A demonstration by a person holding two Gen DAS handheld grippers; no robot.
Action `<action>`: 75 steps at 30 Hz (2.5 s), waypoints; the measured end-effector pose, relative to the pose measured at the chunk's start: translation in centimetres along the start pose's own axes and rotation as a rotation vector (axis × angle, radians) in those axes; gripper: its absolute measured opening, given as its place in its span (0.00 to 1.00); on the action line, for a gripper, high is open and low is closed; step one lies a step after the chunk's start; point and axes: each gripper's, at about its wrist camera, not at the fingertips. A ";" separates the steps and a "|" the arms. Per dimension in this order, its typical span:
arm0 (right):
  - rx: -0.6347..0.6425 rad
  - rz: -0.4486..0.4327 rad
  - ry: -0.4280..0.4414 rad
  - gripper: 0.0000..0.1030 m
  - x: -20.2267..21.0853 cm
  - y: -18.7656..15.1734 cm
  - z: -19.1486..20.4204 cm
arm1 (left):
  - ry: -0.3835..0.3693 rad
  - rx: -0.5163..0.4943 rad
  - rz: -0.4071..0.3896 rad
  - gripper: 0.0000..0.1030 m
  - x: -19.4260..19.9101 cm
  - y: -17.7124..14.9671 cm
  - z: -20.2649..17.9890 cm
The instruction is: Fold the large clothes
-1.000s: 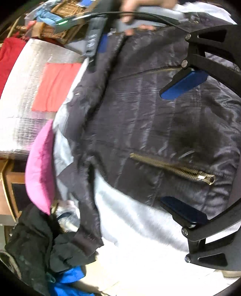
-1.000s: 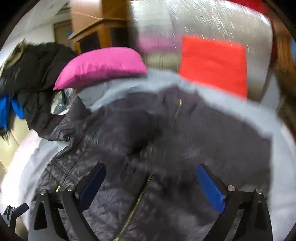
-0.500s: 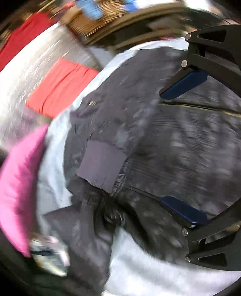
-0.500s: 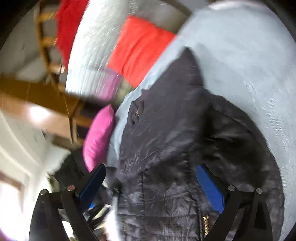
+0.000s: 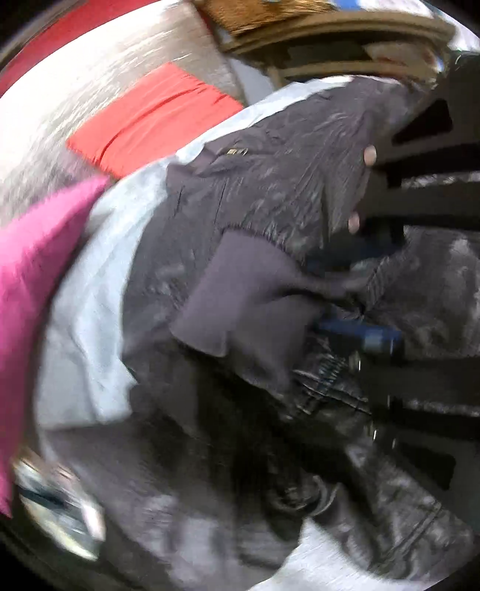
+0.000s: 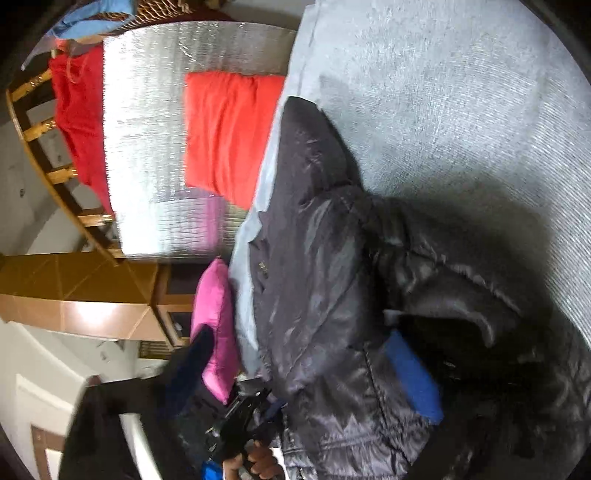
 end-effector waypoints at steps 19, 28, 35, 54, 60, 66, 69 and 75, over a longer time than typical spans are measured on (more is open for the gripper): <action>0.370 -0.013 -0.161 1.00 6.8 2.4 4.4 | -0.052 0.119 -0.117 0.83 4.8 -1.1 3.5; 0.488 -0.001 -0.324 0.96 2.0 6.8 6.0 | 0.046 -0.047 -0.060 0.11 2.8 -0.9 2.0; 0.567 0.006 -0.414 0.67 -1.4 8.8 6.8 | 0.161 -0.136 -0.050 0.22 3.3 -2.1 2.8; 0.854 -0.030 -0.490 0.10 -3.6 6.4 11.3 | 0.280 -0.527 -0.106 0.50 -0.3 -6.0 -6.1; 0.661 -0.057 -0.504 0.65 -3.6 9.2 6.7 | 0.280 -0.548 -0.119 0.51 -0.7 -5.6 -6.0; 0.651 -0.072 -0.426 0.73 2.3 6.5 7.9 | 0.297 -0.553 -0.154 0.51 0.1 -7.2 -6.6; 0.693 0.023 -0.458 0.73 1.9 4.4 6.6 | 0.288 -0.545 -0.152 0.51 0.2 -7.1 -6.4; 0.864 0.084 -0.495 0.27 1.5 1.3 7.0 | 0.271 -0.536 -0.150 0.51 -0.5 -6.5 -6.0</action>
Point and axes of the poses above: each gripper's, at about its wrist camera, not at the fingertips, and x roughly against the way its jaws point, z to its left, y to its top, and after that the axes turned 5 degrees about -x, right-handed
